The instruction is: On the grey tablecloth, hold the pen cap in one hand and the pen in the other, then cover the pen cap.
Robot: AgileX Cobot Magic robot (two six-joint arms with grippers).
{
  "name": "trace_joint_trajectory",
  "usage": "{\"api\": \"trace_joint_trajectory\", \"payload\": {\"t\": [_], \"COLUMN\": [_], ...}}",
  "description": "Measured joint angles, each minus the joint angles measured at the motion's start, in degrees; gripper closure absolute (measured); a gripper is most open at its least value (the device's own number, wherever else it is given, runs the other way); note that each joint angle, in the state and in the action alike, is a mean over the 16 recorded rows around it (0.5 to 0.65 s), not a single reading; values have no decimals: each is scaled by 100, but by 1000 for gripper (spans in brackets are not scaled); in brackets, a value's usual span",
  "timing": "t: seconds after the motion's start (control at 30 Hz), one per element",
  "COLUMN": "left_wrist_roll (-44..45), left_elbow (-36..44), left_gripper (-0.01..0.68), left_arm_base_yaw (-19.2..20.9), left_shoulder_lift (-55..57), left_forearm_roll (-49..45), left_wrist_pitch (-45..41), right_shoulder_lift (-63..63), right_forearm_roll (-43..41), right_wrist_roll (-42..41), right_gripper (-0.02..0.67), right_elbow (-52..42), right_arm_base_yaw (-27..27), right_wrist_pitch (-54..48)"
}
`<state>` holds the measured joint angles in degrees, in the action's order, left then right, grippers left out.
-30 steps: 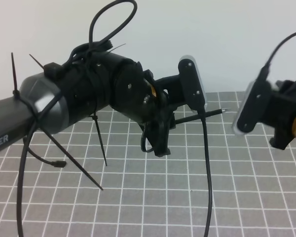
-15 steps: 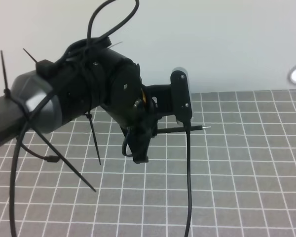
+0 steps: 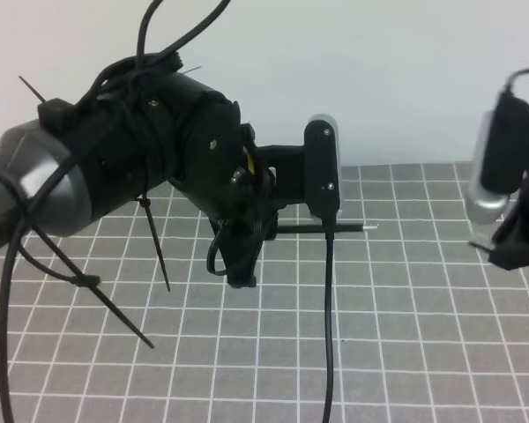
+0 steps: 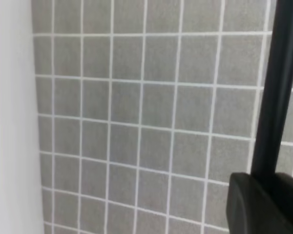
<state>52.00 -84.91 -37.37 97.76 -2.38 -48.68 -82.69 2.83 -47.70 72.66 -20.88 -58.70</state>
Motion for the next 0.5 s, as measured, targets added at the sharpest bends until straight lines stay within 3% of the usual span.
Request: {"api": "trace_joint_trajectory", "payload": {"t": [0.2,0.5], "left_wrist_roll": [403,693], "left_elbow": [0,0], "left_gripper": [631,631], "left_arm_base_yaw": [-57,-452], "left_shoulder_lift": [-12,-17], "left_forearm_roll": [263,-31], "left_wrist_pitch": [-211,-292], "right_shoulder_lift": [-460,-1026], "right_forearm_roll": [769,937], "right_wrist_roll": [-1208,-1481], "right_gripper": [653,653], "right_elbow": [967,1317], "right_arm_base_yaw": [3,22], "right_wrist_pitch": [-1257,-1607]}}
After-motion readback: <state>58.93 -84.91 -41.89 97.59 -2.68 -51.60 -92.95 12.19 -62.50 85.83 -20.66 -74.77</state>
